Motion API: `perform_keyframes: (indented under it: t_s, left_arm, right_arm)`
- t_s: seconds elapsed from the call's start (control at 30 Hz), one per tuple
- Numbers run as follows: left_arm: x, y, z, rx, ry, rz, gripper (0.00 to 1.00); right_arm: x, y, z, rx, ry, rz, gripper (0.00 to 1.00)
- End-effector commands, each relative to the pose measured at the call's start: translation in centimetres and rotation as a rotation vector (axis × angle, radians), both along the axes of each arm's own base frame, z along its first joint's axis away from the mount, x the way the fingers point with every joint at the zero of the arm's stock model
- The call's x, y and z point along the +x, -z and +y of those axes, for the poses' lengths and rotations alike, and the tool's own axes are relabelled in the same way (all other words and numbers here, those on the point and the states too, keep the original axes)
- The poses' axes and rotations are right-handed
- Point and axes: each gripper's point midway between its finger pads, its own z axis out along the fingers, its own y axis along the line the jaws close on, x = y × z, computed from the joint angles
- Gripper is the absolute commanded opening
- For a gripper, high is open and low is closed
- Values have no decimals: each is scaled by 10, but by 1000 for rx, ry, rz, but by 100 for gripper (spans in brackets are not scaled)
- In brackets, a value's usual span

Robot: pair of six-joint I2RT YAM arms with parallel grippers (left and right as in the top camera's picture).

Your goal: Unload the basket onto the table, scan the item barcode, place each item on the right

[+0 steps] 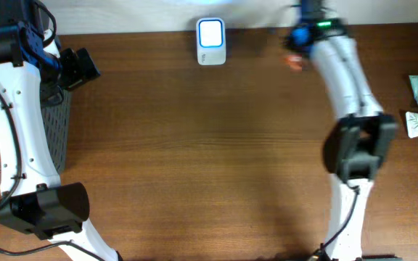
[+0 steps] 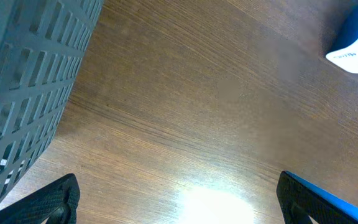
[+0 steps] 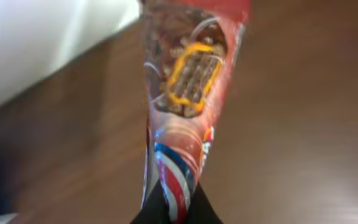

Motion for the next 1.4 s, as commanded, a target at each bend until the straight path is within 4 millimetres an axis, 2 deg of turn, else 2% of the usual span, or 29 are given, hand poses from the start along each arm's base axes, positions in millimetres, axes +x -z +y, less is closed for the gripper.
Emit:
perform_keyframes:
  t_s: [0.0,0.03,0.07,0.13,0.17,0.2,0.27,0.3,0.33,0.37,0.43,0.47,0.5,0.53,0.57,0.67,0.73,0.77,0.83,0.9,1.03,1.1,1.2,1.23,1.3,1.37]
  left_arm:
    - [-3,-6,2,1,-12,-15,99]
    - [-3,-6,2,1,-12,-15,99]
    - [-3,-6,2,1,-12,-15,99]
    - [-3,-6,2,1,-12,-15,99]
    - [-3,-6,2,1,-12,-15,99]
    - [-3,-6,2,1,-12,-15,99]
    - [-3,-6,2,1,-12,-15,99]
    - [-3,-6,2,1,-12,-15,99]
    - [-3,-6,2,1,-12,-15,99]
    - [-3,-6,2,1,-12,-15,99]
    - [-3,-6,2,1,-12,-15,99]
    - [-3,-6,2,1,-12,-15,99]
    - [-3,-6,2,1,-12,-15,99]
    - [-3,-6,2,1,-12,-15,99]
    - [-3,-6,2,1,-12,-15,99]
    - [-3,-6,2,1,-12,-15,99]
    - [-3,-6,2,1,-12,-15,99]
    - [-3,-6,2,1,-12,-15,99]
    - [-3,-6,2,1,-12,-15,99]
    - [-3,-6,2,1,-12,-15,99]
    - [-3,-6,2,1,-12,-15,99]
    - [-3,-6,2,1,-12,-15,99]
    - [-3,-6,2,1,-12,-15,99]
    - [-3,-6,2,1,-12,-15,99]
    - [-3,-6,2,1,-12,-15,99]
    - [-3,-6,2,1,-12,-15,99]
  right_arm:
    - [-55,-6,-127,18,384,73,4]
    - [-71,-2,-155,22,444,103,4]
    - [-95,4,-193,30,525,144,4]
    - [-120,9,-229,41,606,177,4]
    - [-138,16,-256,53,665,193,4]
    - [-148,21,-269,61,696,206,4]
    - [-159,30,-288,66,736,216,4]
    - [-160,31,-296,62,745,205,13]
    - [-161,31,-298,56,749,201,35]
    - [-160,30,-301,49,753,194,47]
    - [-159,21,-307,10,679,196,51]
    - [-161,13,-308,-7,650,197,62]
    - [-163,4,-307,-15,635,195,68]
    - [-169,-19,-302,-18,636,172,79]
    - [-173,-42,-296,-21,631,140,99]
    - [-192,-110,-269,-19,626,49,99]
    - [-215,-157,-238,-24,609,-2,99]
    - [-223,-171,-227,-27,598,-15,99]
    - [-248,-207,-191,-34,554,-55,99]
    - [-267,-230,-153,-39,484,-79,99]
    - [-297,-254,-94,-102,349,-103,99]
    - [-318,-262,-58,-108,227,-141,99]
    - [-346,-266,-26,-85,106,-177,99]
    - [-361,-262,-12,-53,48,-166,99]
    - [-376,-263,-1,-18,0,-178,99]
    - [-382,-268,-1,-15,-1,-202,99]
